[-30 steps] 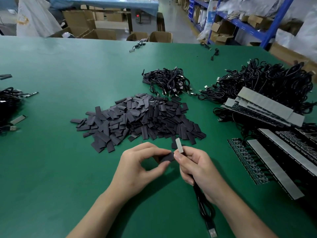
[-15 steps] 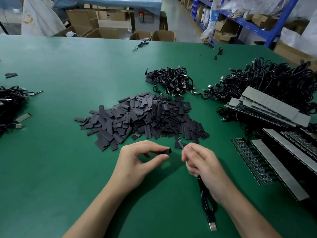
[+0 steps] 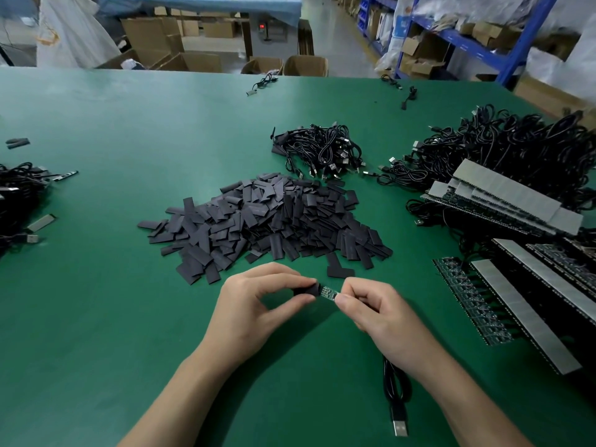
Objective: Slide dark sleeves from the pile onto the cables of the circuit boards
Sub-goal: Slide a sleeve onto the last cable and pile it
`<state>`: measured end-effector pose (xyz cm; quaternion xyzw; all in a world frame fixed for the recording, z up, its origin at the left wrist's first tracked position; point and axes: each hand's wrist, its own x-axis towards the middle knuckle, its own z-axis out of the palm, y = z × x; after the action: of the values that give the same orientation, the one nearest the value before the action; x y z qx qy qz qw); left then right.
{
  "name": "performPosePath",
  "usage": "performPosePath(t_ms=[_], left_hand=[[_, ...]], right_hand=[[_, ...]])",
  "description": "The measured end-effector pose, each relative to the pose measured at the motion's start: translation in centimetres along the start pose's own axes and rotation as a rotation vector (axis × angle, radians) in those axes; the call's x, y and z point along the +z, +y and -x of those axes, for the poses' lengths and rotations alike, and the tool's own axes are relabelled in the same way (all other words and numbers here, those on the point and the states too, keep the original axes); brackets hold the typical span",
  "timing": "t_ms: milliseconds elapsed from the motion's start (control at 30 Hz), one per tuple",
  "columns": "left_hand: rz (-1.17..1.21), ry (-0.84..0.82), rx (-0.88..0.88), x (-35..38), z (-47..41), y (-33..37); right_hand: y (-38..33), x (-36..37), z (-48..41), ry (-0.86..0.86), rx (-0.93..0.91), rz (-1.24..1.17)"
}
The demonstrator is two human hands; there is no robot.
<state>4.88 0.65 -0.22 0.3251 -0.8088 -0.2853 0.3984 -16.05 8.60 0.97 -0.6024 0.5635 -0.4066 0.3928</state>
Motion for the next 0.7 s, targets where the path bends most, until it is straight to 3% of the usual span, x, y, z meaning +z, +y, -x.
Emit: performPosePath(t_ms=[267, 700], left_hand=[[-0.159, -0.096, 0.055, -0.49, 0.0, -0.21], [-0.207, -0.143, 0.167, -0.67, -0.15, -0.32]], right_hand=[[0.47, 0.15, 0.13, 0.014, -0.026, 0.133], [0.33, -0.17, 0.18, -0.033, 0.014, 0.165]])
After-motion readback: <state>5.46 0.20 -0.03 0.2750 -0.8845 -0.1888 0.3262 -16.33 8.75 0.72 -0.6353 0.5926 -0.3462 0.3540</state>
